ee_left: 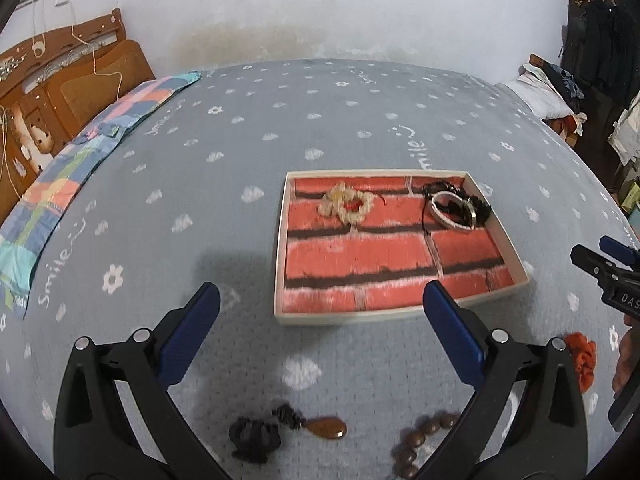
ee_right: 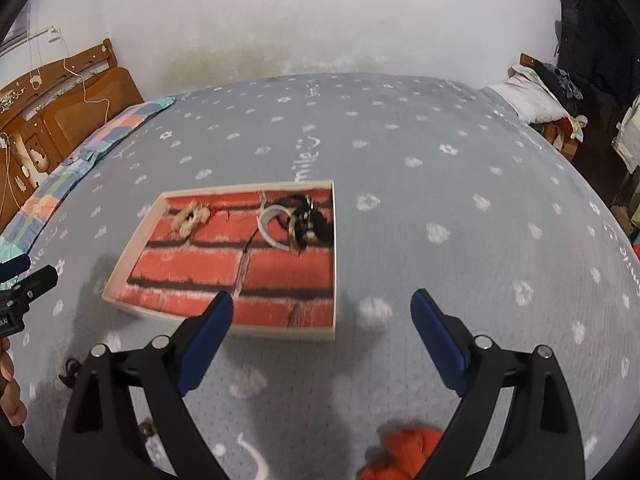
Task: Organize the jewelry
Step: 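Withdraw both tools from the tray toward the remaining jewelry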
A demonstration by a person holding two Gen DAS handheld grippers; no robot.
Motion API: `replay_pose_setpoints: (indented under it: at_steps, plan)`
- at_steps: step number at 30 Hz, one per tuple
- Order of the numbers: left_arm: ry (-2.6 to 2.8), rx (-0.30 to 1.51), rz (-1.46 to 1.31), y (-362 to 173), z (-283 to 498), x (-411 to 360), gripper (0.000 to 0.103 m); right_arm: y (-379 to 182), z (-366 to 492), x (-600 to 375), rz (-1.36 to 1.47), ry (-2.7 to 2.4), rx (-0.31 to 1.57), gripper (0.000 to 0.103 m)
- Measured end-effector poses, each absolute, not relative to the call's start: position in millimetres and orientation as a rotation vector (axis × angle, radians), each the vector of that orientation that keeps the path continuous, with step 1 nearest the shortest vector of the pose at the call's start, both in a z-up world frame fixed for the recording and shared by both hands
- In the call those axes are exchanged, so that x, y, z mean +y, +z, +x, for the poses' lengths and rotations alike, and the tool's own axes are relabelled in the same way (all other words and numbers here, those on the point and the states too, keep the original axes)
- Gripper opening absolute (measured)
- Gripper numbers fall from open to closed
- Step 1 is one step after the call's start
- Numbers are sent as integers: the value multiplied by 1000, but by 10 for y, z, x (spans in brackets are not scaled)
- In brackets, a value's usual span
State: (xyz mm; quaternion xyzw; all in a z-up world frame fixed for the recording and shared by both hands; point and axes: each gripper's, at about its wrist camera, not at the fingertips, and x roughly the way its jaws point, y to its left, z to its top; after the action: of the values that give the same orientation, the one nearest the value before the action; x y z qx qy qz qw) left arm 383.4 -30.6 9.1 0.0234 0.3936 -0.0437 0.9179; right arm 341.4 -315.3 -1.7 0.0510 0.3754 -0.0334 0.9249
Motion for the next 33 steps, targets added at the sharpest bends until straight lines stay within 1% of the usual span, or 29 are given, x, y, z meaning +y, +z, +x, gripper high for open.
replay_pose_setpoints:
  at_steps: [19, 27, 33]
  plan:
    - [-31, 771, 13, 40, 3145, 262, 98, -96, 2712, -2974, 92, -97, 757, 88]
    - [-5, 775, 6, -204, 2967, 485, 98, -252, 2511, -2778, 75, -112, 763, 88]
    - [0, 778, 26, -454, 2896, 487, 98, -510, 2492, -2552, 84, -113, 798, 88]
